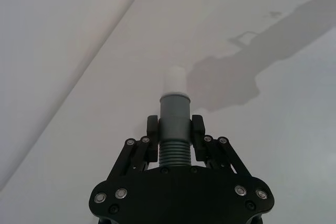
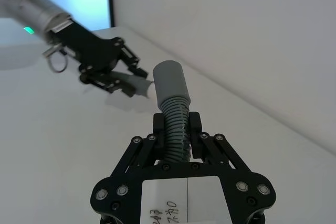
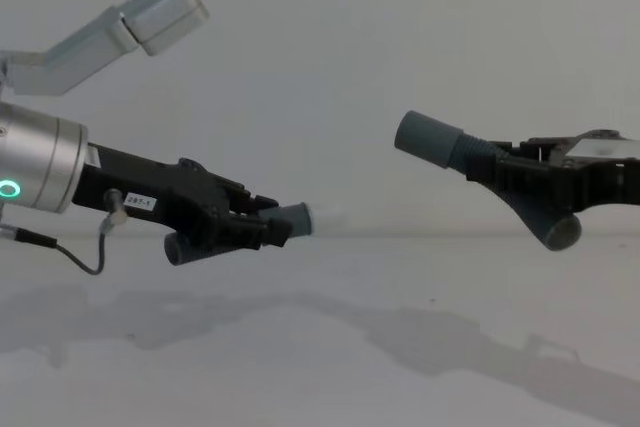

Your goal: Use both hands to pick up one end of the pipe from the table, align the ends, and insert them.

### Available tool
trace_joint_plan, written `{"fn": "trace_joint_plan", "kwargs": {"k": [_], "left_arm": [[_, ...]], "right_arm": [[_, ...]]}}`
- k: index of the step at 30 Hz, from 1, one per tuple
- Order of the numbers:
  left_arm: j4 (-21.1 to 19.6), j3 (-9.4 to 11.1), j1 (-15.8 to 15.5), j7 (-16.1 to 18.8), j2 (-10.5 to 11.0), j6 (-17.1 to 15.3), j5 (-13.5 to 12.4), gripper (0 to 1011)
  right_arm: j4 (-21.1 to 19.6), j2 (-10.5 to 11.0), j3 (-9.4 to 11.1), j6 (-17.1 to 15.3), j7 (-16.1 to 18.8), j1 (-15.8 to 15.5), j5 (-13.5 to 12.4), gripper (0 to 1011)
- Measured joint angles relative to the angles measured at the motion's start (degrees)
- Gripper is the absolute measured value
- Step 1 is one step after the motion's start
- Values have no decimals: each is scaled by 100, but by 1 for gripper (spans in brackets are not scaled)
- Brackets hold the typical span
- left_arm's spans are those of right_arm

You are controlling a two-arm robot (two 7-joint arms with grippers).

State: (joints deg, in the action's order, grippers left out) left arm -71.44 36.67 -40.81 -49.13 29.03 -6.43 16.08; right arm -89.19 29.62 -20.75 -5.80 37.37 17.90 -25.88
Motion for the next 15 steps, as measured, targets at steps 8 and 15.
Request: {"fn": "trace_joint_plan", "kwargs": {"k": [8, 15], "left_arm": [[-7, 64, -64, -256, 93, 204, 52, 365], [-10, 128, -117, -461, 136, 356, 103, 365]], "right_arm": [[-7, 170, -99, -18, 428, 61, -167, 262], [4, 247, -207, -43, 657, 115, -261, 262]]}}
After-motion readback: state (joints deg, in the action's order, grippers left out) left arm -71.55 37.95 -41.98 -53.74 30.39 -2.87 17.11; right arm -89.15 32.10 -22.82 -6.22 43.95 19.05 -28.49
